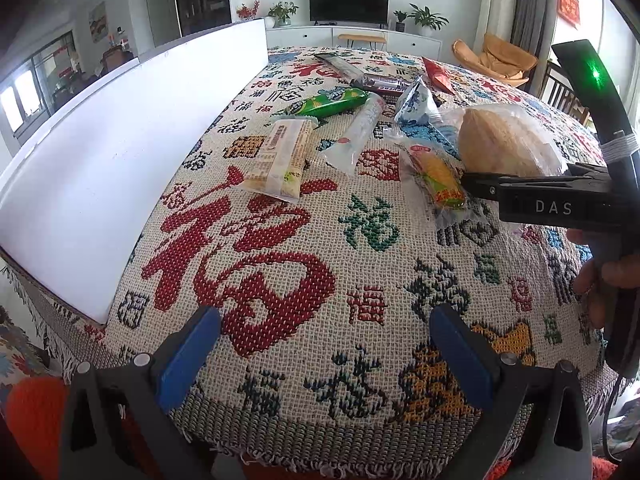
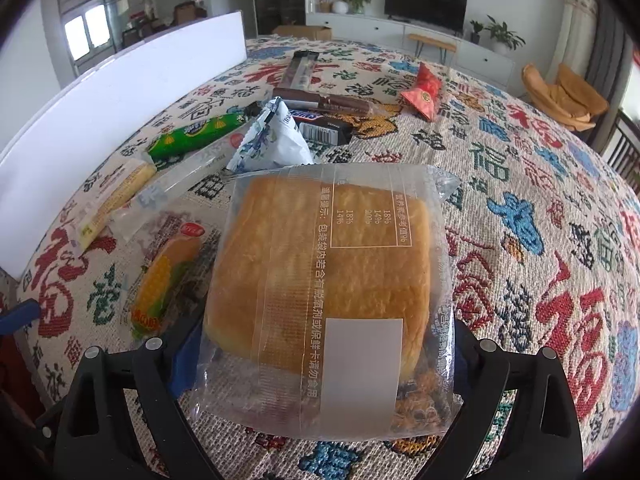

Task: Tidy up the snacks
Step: 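Move the right tool onto the bagged square bread loaf and close it, then grasp the wrapped bread stick with the left tool while the right tool lifts the bread loaf, then carry both snacks over the white box and open both tools to drop them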

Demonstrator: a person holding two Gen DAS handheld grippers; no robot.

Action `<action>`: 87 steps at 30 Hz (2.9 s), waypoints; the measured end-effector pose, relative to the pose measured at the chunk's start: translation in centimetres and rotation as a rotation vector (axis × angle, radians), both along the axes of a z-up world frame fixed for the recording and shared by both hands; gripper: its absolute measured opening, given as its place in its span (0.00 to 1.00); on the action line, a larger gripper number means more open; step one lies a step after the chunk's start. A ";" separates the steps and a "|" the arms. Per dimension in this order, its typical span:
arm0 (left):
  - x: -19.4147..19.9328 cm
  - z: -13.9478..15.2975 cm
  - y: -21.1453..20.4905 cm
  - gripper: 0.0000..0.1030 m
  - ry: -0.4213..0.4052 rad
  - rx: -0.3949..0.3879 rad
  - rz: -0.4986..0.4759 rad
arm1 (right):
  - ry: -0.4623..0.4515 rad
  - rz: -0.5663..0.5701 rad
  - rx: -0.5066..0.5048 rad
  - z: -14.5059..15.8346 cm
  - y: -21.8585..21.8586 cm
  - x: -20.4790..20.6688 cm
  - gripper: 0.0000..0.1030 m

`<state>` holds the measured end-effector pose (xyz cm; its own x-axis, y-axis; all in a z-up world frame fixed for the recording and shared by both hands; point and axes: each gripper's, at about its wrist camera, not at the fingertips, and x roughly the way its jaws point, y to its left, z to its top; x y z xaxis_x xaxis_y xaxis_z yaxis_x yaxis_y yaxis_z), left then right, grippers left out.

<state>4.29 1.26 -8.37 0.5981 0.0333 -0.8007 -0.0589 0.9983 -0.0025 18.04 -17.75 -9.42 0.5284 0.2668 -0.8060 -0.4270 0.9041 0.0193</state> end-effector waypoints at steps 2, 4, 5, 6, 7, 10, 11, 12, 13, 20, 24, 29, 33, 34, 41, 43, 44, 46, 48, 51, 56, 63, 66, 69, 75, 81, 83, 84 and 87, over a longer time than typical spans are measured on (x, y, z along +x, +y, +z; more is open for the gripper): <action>0.0 0.0 0.0 1.00 0.001 0.000 -0.004 | 0.000 0.008 0.002 0.0 0.0 0.1 0.93; 0.0 0.0 0.0 1.00 0.001 0.000 -0.007 | 0.002 0.026 -0.001 0.0 0.1 0.2 0.93; 0.0 0.0 0.0 1.00 0.001 0.000 -0.008 | 0.007 0.040 -0.003 0.0 0.0 0.2 0.93; 0.0 0.0 0.0 1.00 0.002 0.000 -0.009 | 0.014 0.054 -0.005 0.0 -0.1 0.3 0.93; 0.0 0.0 0.0 1.00 0.003 -0.001 -0.011 | 0.023 0.067 -0.008 0.0 -0.2 0.5 0.93; 0.1 0.0 0.1 1.00 0.013 -0.002 -0.023 | 0.032 0.088 -0.009 0.0 -0.8 0.5 0.93; 0.2 0.1 0.1 1.00 0.016 -0.002 -0.030 | 0.028 0.090 -0.004 0.0 -1.0 0.4 0.93; 0.3 0.1 0.1 1.00 0.018 -0.003 -0.037 | 0.020 0.091 0.001 -0.1 -1.0 0.3 0.93; 0.5 0.1 0.2 1.00 0.021 -0.004 -0.044 | 0.008 0.088 0.003 -0.1 -1.1 0.2 0.93; 1.0 0.6 1.6 1.00 0.027 -0.089 -0.037 | -0.009 0.080 0.006 -0.2 -1.1 0.0 0.93; 1.4 2.3 3.6 1.00 -0.049 -0.167 0.004 | -0.008 0.080 0.007 -0.2 -1.1 0.0 0.94; 5.6 4.5 5.7 1.00 -0.047 -0.206 0.014 | -0.007 0.080 0.009 -0.2 -1.1 0.1 0.94; 10.0 4.2 6.7 0.96 0.028 -0.246 0.034 | -0.007 0.080 0.009 -0.2 -1.1 0.1 0.94; 11.1 3.8 6.8 0.93 0.051 -0.247 0.043 | -0.007 0.080 0.009 -0.2 -1.1 0.1 0.94; 13.5 1.2 6.9 0.70 0.133 -0.145 0.069 | -0.007 0.080 0.009 -0.2 -1.2 0.1 0.94; 13.4 1.3 6.7 0.53 0.130 -0.107 0.047 | -0.007 0.080 0.008 -0.2 -1.1 0.1 0.94; 13.3 1.3 6.3 0.38 0.132 -0.082 0.027 | -0.007 0.081 0.008 -0.3 -1.2 0.1 0.94; 12.7 1.4 5.7 0.29 0.139 -0.045 -0.018 | -0.007 0.081 0.008 -0.3 -1.2 0.1 0.94; 11.9 1.5 5.7 0.29 0.143 -0.077 -0.040 | -0.007 0.081 0.008 -0.3 -1.2 0.2 0.94; 10.5 1.7 5.9 0.29 0.140 -0.144 -0.030 | -0.007 0.081 0.008 -0.3 -1.2 0.2 0.94; 8.3 1.7 6.1 0.29 0.122 -0.175 0.003 | -0.007 0.081 0.009 -0.3 -1.2 0.2 0.94; 7.2 1.8 5.9 0.29 0.108 -0.120 0.025 | 0.094 0.070 0.005 0.7 -1.3 0.5 0.92; 7.0 1.8 5.9 0.29 0.102 -0.107 0.027 | 0.120 0.062 -0.004 1.8 -1.4 0.3 0.92; 6.9 1.8 5.8 0.29 0.099 -0.095 0.026 | 0.149 0.057 -0.019 2.4 -1.4 0.3 0.92; 6.5 2.3 5.5 0.29 0.087 -0.113 0.018 | 0.161 0.078 -0.066 2.3 -0.1 0.8 0.92; 4.9 4.3 5.8 0.29 0.044 -0.224 0.012 | 0.196 0.012 -0.002 2.9 -2.1 1.7 0.73; 4.4 5.7 6.1 0.29 0.020 -0.280 0.011 | 0.178 0.005 0.036 4.4 -2.8 1.6 0.73; 4.1 6.6 6.3 0.29 0.004 -0.311 0.007 | 0.168 0.005 0.059 5.5 -3.0 1.6 0.73; 3.5 10.1 7.6 0.29 -0.061 -0.389 -0.003 | 0.118 0.033 0.152 9.9 -2.4 1.4 0.73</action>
